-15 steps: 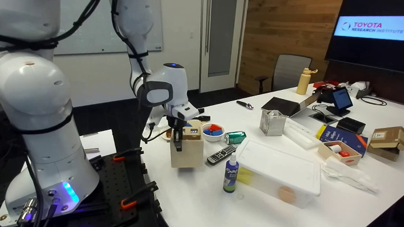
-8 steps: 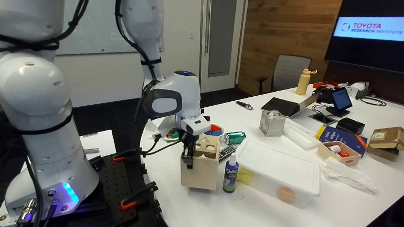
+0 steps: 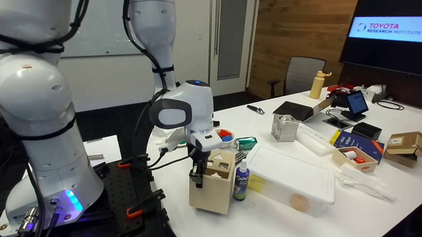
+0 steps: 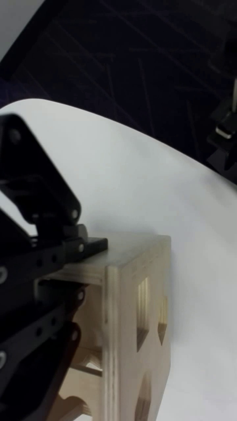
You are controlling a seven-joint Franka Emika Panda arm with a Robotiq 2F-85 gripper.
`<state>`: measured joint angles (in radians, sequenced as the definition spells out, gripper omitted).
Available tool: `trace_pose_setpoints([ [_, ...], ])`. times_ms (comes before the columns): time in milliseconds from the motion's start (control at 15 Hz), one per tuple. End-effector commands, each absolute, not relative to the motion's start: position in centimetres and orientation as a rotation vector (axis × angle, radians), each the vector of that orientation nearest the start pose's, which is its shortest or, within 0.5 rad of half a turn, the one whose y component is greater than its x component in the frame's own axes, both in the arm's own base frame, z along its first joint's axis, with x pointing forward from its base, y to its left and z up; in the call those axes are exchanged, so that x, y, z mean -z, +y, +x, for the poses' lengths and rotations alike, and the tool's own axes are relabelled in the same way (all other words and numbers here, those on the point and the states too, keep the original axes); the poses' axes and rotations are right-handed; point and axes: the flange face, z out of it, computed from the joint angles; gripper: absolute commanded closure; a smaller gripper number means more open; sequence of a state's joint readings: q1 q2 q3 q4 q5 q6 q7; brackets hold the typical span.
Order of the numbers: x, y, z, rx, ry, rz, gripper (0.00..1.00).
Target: Move the object slightly to the right
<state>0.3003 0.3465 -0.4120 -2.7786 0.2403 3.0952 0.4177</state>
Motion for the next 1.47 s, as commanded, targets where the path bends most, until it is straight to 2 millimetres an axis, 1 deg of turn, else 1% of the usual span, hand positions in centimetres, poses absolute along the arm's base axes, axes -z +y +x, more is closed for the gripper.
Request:
trace_pose_setpoints([
  [0, -12.4, -8.9, 35.6, 0.082, 1.22, -3.003, 0.97],
  [133, -12.2, -9.1, 35.6, 0.09, 1.226, -2.988, 0.97],
  [400, -12.3, -9.6, 35.8, 0.18, 1.252, -2.95, 0.97],
  [533, -12.1, -9.7, 35.7, 0.197, 1.262, -2.931, 0.97],
  [600, -11.9, -9.7, 35.7, 0.196, 1.268, -2.918, 0.61],
  [667, -11.8, -9.8, 35.7, 0.197, 1.273, -2.906, 0.6],
  [800, -11.6, -9.8, 35.7, 0.204, 1.282, -2.885, 0.47],
  [1000, -11.6, -9.9, 35.8, 0.212, 1.289, -2.868, 0.23],
  [1067, -12.1, -9.7, 35.8, 0.216, 1.285, -2.873, 0.17],
  [1133, -12.7, -9.3, 36.0, 0.212, 1.275, -2.883, 0.08],
  [1200, -13.5, -8.8, 36.2, 0.227, 1.252, -2.898, 0.02],
  [1267, -14.1, -8.2, 36.2, 0.237, 1.236, -2.914, 0.0],
  [1400, -15.0, -8.0, 37.0, 0.257, 1.157, -2.972, 0.0],
])
